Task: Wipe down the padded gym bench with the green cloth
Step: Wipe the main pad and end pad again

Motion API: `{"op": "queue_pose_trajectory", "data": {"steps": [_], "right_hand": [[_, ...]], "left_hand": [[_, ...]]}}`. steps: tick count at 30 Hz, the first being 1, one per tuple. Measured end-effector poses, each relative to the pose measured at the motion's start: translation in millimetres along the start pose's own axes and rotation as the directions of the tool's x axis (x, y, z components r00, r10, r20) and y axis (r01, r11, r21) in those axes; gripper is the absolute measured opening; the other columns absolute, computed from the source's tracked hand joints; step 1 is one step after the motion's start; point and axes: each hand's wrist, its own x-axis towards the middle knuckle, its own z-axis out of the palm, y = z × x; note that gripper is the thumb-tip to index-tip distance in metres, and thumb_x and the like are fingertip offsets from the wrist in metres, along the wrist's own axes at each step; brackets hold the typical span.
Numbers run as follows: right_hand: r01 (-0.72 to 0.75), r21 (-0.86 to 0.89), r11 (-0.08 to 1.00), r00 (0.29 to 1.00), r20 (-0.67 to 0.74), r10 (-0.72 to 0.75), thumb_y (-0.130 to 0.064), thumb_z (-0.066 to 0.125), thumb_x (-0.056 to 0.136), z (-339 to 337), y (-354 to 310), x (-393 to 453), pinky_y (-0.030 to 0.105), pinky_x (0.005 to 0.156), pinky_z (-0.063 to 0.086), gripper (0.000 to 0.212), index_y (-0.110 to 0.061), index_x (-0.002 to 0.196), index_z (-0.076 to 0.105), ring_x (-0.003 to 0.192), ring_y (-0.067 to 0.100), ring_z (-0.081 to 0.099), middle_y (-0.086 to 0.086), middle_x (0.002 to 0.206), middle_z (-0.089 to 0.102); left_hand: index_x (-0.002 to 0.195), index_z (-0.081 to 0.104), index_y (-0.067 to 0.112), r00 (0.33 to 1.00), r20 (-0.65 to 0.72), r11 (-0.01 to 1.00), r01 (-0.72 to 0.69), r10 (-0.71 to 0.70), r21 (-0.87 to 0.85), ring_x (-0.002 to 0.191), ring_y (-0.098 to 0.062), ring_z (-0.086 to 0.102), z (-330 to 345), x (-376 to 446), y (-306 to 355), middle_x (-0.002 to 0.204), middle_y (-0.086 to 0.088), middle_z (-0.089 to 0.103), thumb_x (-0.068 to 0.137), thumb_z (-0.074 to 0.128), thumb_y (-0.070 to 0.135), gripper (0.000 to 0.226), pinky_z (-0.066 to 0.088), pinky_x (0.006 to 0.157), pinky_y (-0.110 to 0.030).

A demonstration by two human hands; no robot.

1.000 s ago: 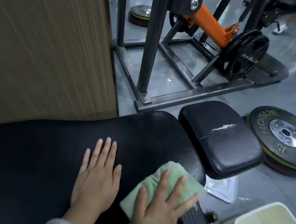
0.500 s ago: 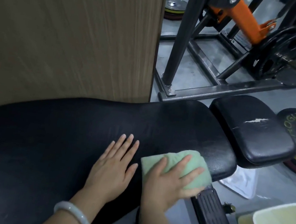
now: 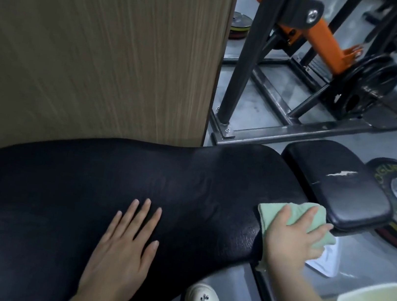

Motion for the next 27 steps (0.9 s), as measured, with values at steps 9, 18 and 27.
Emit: {"op": "queue_pose_trajectory", "data": {"steps": [9, 18, 27], "right_hand": [[0.020, 0.194, 0.981, 0.998, 0.055, -0.031, -0.051, 0.044, 0.093, 37.5, 10.9, -92.3, 0.054, 0.107, 0.028, 0.064, -0.044, 0.149, 0.016, 0.144, 0.028, -0.011, -0.020, 0.157, -0.014], [0.059, 0.134, 0.989, 0.998, -0.009, -0.059, -0.060, 0.032, 0.088, -2.5, 13.1, 11.7, 0.056, 0.112, 0.020, 0.069, -0.034, 0.151, 0.021, 0.138, 0.044, 0.016, 0.003, 0.160, 0.007], [0.741, -0.386, 0.550, 0.670, 0.382, -0.636, -0.061, 0.013, 0.093, 21.8, 36.9, -87.0, 0.076, 0.082, 0.029, 0.061, -0.030, 0.137, 0.042, 0.133, 0.044, 0.031, 0.008, 0.145, 0.043]], "left_hand": [[0.145, 0.037, 0.019, 0.999, 0.023, 0.999, -0.022, 0.022, -0.037, 0.143, -0.018, 0.023, -3.4, 2.3, -0.6, 0.152, -0.004, 0.034, 0.102, 0.012, 0.045, 0.056, 0.014, 0.114, -0.036], [0.145, 0.034, 0.020, 1.000, 0.010, 0.997, -0.026, 0.027, -0.066, 0.142, -0.019, 0.024, 0.0, 3.1, -3.0, 0.150, -0.005, 0.037, 0.101, 0.012, 0.046, 0.056, 0.014, 0.114, -0.036], [0.145, 0.036, 0.021, 0.999, 0.006, 0.996, -0.047, 0.048, -0.079, 0.141, -0.020, 0.027, 0.3, 4.0, -5.6, 0.150, -0.004, 0.039, 0.100, 0.014, 0.046, 0.056, 0.018, 0.111, -0.036]]}}
